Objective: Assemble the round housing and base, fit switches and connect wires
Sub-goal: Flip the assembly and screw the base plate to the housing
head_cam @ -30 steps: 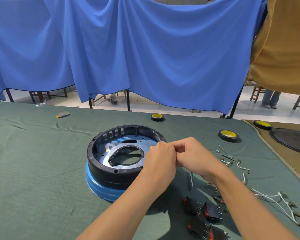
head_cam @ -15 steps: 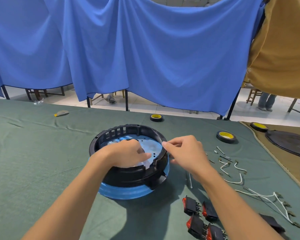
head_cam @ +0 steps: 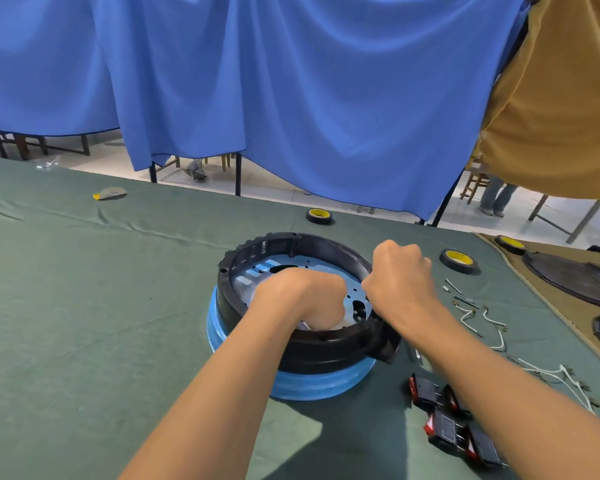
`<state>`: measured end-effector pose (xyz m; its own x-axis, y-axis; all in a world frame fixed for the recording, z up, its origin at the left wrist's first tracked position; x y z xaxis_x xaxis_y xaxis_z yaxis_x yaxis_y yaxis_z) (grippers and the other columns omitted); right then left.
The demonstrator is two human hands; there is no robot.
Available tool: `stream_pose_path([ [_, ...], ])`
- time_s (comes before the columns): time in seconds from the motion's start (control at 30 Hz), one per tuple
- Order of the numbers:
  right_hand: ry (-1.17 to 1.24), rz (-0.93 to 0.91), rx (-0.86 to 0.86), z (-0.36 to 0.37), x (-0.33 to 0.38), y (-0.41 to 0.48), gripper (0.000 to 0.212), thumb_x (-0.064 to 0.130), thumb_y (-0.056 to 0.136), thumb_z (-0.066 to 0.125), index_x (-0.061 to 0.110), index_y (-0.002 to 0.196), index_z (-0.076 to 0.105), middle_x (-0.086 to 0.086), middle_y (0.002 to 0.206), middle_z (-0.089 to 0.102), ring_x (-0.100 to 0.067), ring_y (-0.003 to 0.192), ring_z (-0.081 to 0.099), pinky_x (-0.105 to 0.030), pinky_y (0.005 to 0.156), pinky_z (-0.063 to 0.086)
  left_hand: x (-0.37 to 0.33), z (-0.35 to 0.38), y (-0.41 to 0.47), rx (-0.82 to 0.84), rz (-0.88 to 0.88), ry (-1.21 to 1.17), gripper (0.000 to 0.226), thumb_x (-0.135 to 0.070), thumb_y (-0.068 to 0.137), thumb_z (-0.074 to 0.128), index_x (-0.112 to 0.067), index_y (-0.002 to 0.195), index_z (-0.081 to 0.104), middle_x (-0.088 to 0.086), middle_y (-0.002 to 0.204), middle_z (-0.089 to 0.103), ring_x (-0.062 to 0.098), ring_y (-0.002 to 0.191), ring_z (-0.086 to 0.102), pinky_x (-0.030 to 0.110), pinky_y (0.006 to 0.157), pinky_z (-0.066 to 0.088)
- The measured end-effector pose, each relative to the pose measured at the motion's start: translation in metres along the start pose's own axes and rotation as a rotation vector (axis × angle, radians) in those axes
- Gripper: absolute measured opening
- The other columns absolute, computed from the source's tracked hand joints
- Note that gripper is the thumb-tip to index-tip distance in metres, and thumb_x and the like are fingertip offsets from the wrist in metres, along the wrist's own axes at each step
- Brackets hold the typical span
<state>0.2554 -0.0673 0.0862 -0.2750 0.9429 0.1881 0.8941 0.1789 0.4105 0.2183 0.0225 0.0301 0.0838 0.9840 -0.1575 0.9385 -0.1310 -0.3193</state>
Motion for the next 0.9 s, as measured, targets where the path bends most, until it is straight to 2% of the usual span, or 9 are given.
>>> stream_pose_path([
  [0.13,-0.057,0.002,-0.007,0.003,0.0,0.002,0.036,-0.007,0.076,0.059,0.007,0.051,0.038,-0.01,0.051,0.041,-0.025,0.047,0.037,-0.027,0.04,0.023,0.004,0.0,0.0,-0.011,0.038,-0.029,0.022,-0.009,0.097,0.044,-0.013,0.075,0.044,-0.002,0.077,0.046,0.019,0.071,0.049,0.031,0.061,0.038],
  [0.2,-0.061,0.023,-0.002,0.002,-0.003,0.005,0.028,-0.004,0.076,0.062,0.003,0.053,0.05,-0.012,0.052,0.048,-0.03,0.052,0.048,-0.031,0.043,0.037,0.004,0.001,0.0,-0.019,0.053,-0.037,0.012,-0.011,0.098,0.044,-0.012,0.086,0.045,-0.004,0.077,0.044,0.022,0.077,0.051,0.036,0.071,0.042],
  [0.27,-0.051,0.043,-0.008,-0.002,-0.004,0.007,0.016,-0.002,0.075,0.064,0.001,0.06,0.063,-0.015,0.057,0.057,-0.034,0.06,0.056,-0.04,0.054,0.053,0.001,-0.001,-0.002,-0.034,0.075,-0.041,0.006,-0.013,0.1,0.042,-0.017,0.097,0.046,-0.005,0.077,0.042,0.019,0.074,0.048,0.037,0.073,0.04],
  [0.33,-0.061,0.053,-0.023,-0.007,-0.004,0.009,0.011,-0.003,0.074,0.062,0.001,0.066,0.069,-0.016,0.061,0.061,-0.034,0.065,0.058,-0.043,0.063,0.056,-0.001,-0.001,-0.003,-0.038,0.093,-0.053,0.006,-0.015,0.101,0.041,-0.018,0.102,0.046,-0.003,0.078,0.042,0.017,0.072,0.045,0.036,0.071,0.036],
  [0.43,-0.065,0.084,-0.016,-0.009,-0.006,0.009,0.008,0.0,0.077,0.066,0.003,0.07,0.07,-0.016,0.068,0.063,-0.034,0.07,0.059,-0.044,0.065,0.057,-0.002,0.0,-0.003,-0.031,0.11,-0.077,0.006,-0.014,0.101,0.043,-0.017,0.096,0.045,-0.002,0.078,0.044,0.015,0.071,0.045,0.035,0.071,0.037],
  [0.7,-0.032,0.137,0.034,-0.005,-0.01,0.004,0.006,0.003,0.08,0.069,0.001,0.074,0.072,-0.014,0.07,0.065,-0.028,0.067,0.058,-0.033,0.055,0.048,-0.001,0.001,-0.001,-0.04,0.09,-0.092,0.033,-0.01,0.098,0.045,-0.02,0.069,0.036,0.0,0.071,0.041,0.017,0.063,0.043,0.036,0.072,0.042],
  [0.9,0.005,0.148,0.064,-0.004,-0.009,0.002,0.006,0.005,0.082,0.069,0.001,0.077,0.072,-0.014,0.074,0.066,-0.027,0.069,0.06,-0.031,0.056,0.047,0.004,0.001,0.006,-0.048,0.073,-0.153,0.029,-0.013,0.099,0.046,-0.014,0.07,0.046,0.005,0.072,0.05,0.022,0.07,0.051,0.037,0.074,0.044],
])
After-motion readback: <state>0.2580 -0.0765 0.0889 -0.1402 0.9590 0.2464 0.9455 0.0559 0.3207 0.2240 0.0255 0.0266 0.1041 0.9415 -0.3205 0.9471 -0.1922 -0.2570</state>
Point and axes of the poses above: each hand's wrist, its own y-axis towards the middle knuckle, its own z-axis out of the palm, x = y × z, the point moved 10 cm from there along y, towards the middle knuckle
